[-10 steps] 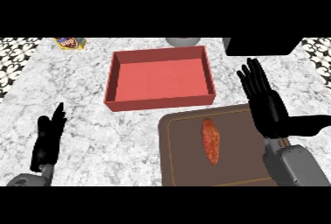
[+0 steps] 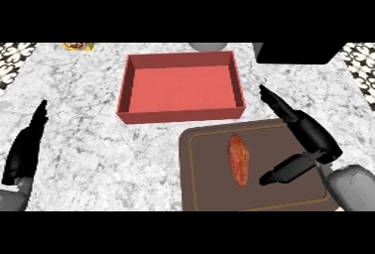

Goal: Pick the sweet potato from the tray and place it in the cardboard box

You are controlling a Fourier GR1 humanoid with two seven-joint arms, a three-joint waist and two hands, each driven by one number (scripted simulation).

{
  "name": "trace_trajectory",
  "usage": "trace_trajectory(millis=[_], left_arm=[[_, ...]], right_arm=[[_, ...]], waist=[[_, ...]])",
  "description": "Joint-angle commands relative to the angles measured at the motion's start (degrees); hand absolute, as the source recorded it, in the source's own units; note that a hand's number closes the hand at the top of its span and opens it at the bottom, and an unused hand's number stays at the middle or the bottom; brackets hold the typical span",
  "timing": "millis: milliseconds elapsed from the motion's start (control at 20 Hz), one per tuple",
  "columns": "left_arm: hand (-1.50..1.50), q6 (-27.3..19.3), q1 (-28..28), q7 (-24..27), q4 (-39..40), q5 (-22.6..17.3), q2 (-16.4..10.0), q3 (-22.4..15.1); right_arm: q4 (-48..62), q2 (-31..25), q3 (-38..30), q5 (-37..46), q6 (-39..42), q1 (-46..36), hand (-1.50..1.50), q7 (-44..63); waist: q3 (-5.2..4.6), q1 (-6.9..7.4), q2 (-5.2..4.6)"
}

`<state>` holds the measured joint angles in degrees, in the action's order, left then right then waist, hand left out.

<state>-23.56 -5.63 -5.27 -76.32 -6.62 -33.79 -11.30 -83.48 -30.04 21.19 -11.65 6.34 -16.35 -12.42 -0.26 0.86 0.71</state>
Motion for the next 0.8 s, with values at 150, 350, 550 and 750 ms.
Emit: trace_trajectory(millis=[150,350,550,750], left_arm=[[0.0,3.5,-2.0,2.3,2.7,0.2,-1.9,1.8],[0.0,4.2,0.6,2.4,-0.7,0.9,-1.4,1.8],[0.0,3.1,-0.3,2.2,0.2,2.2,-0.4,1.5],[0.0,3.5,-0.6,2.6,1.3,1.6,0.2,2.5]], right_arm=[[17.9,2.8,0.0,-0.5,10.0,6.6,-1.5,-25.2],[27.1,-0.7,-2.4,4.1,16.9,1.5,-1.5,-38.0],[28.7,-4.5,-0.9,14.7,8.9,-3.6,-1.5,-37.6],[27.2,-7.1,4.3,23.1,8.6,-9.7,-1.5,-30.7]], waist=[[0.46,-0.11,-1.44],[0.38,0.13,-0.93],[0.35,0.16,-0.89],[0.25,0.53,-0.83]])
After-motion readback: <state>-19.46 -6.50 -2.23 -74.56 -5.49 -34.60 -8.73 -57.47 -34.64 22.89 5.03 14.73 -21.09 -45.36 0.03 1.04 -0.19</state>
